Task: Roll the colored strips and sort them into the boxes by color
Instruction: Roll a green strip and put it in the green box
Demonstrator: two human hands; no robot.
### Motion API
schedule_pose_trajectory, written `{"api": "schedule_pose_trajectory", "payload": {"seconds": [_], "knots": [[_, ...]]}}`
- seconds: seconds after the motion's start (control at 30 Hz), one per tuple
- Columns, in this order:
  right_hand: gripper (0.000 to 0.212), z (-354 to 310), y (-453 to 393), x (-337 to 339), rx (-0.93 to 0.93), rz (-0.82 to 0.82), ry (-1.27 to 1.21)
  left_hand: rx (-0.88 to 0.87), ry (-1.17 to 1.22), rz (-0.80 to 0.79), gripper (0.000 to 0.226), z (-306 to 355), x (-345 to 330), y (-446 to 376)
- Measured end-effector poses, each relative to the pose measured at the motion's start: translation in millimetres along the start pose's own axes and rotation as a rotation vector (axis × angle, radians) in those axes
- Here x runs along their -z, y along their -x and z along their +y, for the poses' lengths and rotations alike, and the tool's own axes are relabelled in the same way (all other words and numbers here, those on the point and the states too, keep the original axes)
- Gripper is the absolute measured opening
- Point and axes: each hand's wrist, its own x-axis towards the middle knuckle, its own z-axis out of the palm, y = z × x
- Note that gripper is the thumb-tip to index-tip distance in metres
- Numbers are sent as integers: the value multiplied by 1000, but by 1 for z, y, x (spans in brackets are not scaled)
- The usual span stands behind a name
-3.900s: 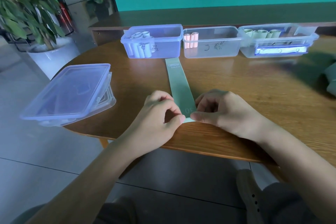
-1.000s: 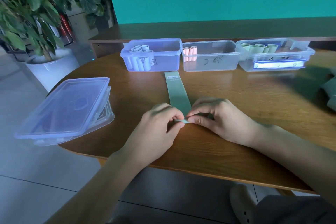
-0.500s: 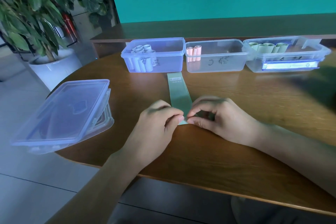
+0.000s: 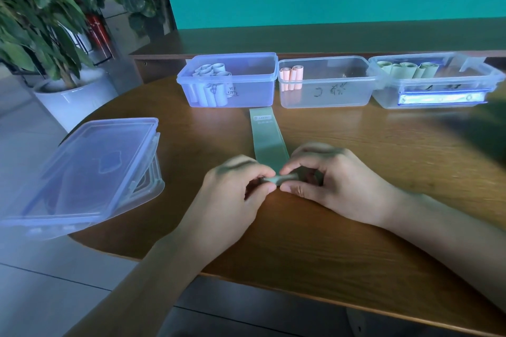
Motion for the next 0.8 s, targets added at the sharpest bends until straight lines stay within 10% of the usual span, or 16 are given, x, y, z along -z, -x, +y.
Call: {"api": "schedule_pose_trajectory", "payload": {"seconds": [0.8], "knots": [[27,5,-4,-3,-114,-41,27,96,42,-102,21,4,6,-11]]}}
